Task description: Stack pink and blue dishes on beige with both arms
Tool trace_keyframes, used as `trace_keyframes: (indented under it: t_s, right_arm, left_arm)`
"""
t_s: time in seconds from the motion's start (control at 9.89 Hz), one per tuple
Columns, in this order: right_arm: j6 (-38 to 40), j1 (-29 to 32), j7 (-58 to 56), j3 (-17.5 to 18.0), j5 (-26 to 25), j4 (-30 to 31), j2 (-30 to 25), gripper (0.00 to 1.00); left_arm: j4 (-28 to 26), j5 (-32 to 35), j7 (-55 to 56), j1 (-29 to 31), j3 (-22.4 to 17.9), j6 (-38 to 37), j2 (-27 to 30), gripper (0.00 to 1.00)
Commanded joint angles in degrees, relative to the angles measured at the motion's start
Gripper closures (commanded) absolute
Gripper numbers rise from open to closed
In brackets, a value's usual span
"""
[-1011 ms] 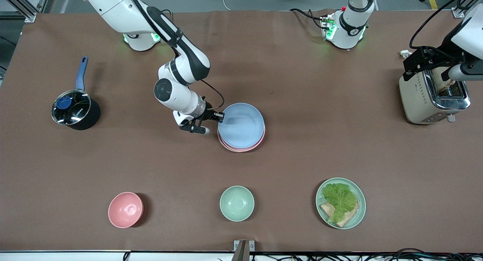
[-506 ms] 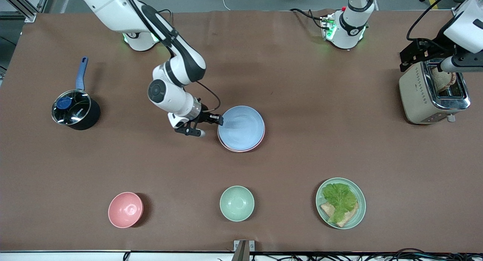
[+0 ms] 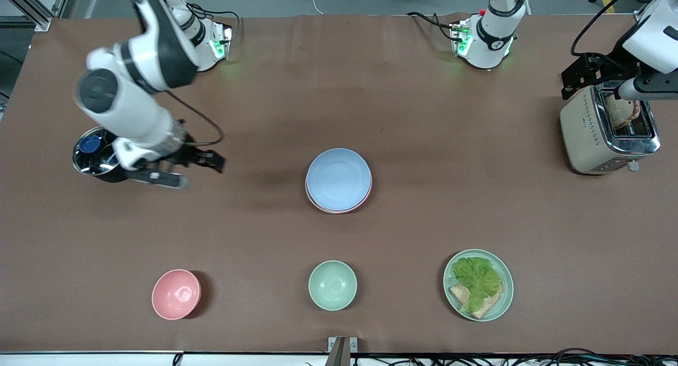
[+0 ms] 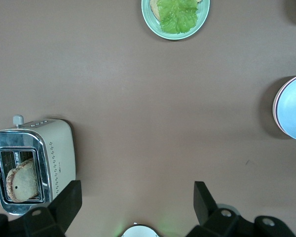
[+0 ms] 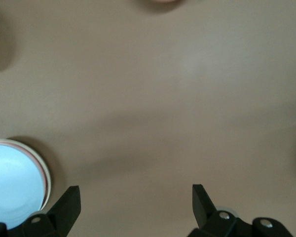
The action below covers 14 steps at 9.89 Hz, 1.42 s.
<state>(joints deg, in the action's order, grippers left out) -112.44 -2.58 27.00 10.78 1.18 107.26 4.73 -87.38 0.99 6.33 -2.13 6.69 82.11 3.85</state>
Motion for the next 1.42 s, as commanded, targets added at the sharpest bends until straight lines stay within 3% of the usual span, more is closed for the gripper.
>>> trace_keyframes:
  t_s: [0.0,0.3,0.4,0.51,0.71,1.31]
  right_arm:
    - [9.84,0.03,-6.75,-7.66,-1.44,-11.94,0.46,0.00]
    - [19.59,0.12,-17.93,-15.94,-1.18,-17.59,-2.43,0.00]
    - [25.20,0.29,-19.34,-17.18,-1.00,-21.44,-2.70,0.00]
    - [28.91,0.47,-19.45,-17.55,-1.35,-24.87,-2.70,0.00]
    - [31.31,0.73,-18.92,-17.20,-1.44,-25.52,-3.66,0.00]
    - [29.30,0.73,-19.53,-17.11,-1.44,-25.34,-4.46,0.00]
  left_arm:
    - [-2.96,-0.82,-1.05,-0.07,-0.54,0.69,0.63,0.00]
    - [-2.79,-0.82,-1.05,0.19,-0.72,1.65,0.37,0.00]
    - [-2.53,-0.73,-1.14,0.54,-0.72,1.91,0.11,0.00]
    - [-1.66,-0.64,-1.49,0.54,-0.72,1.92,-0.50,0.00]
    - [-0.43,-0.73,-6.22,0.63,-0.80,2.00,-1.39,0.00]
    - [2.57,-0.55,-7.38,1.33,-0.80,2.80,-3.76,0.00]
